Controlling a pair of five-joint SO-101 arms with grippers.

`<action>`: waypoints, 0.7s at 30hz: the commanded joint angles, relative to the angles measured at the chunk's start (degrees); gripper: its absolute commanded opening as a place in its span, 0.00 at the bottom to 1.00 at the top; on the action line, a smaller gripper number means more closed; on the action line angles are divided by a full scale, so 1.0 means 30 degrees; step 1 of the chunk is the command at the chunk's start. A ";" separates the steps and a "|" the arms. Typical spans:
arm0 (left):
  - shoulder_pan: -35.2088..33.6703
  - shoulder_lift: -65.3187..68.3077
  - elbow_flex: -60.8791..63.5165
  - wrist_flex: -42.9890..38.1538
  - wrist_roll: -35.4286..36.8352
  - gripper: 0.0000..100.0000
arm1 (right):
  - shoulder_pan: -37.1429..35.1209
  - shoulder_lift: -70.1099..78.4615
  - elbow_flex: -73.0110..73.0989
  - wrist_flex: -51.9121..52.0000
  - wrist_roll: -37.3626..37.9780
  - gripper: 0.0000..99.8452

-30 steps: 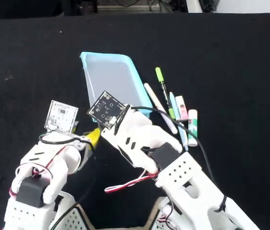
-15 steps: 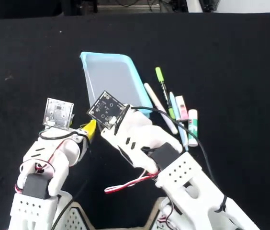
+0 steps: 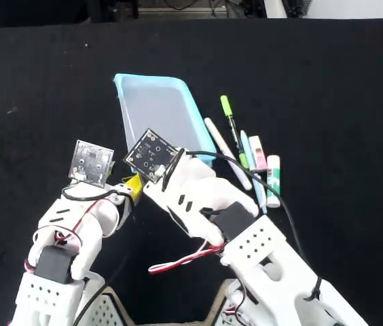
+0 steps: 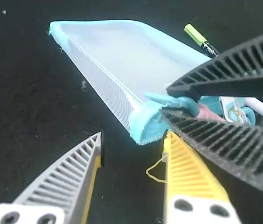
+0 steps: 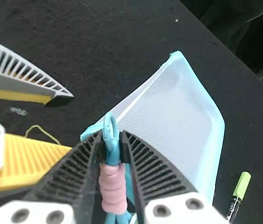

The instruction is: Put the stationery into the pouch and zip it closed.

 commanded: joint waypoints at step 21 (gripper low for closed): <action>-0.1626 0.0000 0.1509 -0.2901 -0.0059 0.21 | -0.0088 -0.0513 0.0015 -0.0352 0.0029 0.01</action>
